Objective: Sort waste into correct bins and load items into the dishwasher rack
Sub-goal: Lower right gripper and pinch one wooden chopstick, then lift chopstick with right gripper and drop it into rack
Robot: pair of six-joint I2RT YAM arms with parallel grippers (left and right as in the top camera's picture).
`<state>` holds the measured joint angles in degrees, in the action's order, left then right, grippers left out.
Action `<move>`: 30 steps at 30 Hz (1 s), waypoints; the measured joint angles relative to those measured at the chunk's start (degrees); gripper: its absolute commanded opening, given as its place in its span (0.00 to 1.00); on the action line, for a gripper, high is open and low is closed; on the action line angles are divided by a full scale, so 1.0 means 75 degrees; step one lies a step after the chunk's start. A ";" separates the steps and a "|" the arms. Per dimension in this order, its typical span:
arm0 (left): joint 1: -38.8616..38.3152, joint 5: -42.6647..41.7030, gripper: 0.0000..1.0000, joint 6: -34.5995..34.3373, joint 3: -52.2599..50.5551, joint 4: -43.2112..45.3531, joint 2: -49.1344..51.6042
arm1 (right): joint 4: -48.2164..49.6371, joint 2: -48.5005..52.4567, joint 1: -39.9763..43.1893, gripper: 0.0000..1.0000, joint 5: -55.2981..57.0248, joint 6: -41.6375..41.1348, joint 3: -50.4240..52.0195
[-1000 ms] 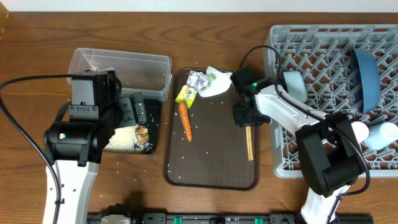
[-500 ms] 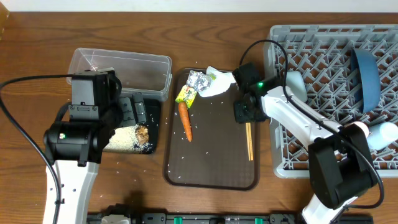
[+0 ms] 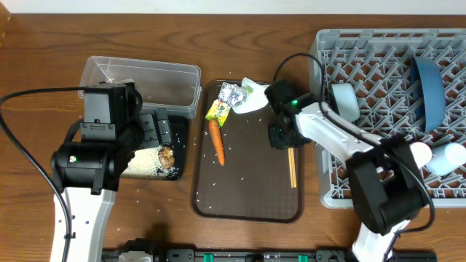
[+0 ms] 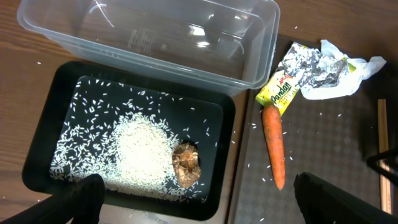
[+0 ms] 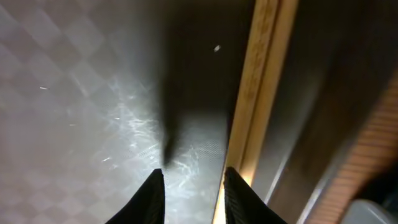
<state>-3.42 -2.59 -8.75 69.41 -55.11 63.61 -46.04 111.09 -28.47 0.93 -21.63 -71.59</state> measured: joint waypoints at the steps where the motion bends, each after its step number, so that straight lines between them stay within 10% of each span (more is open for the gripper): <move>1: 0.0000 0.0000 0.98 0.0000 0.0000 -0.0003 0.0000 | 0.0003 0.0047 -0.0015 0.22 0.0009 -0.0017 0.0003; 30: 0.0000 0.0000 0.98 0.0000 0.0000 -0.0003 0.0000 | -0.0128 -0.0600 -0.0015 0.25 0.0181 -0.0137 0.0015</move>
<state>-3.42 -2.59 -8.75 69.41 -55.13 63.61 -47.00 106.59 -28.58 2.28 -22.65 -71.48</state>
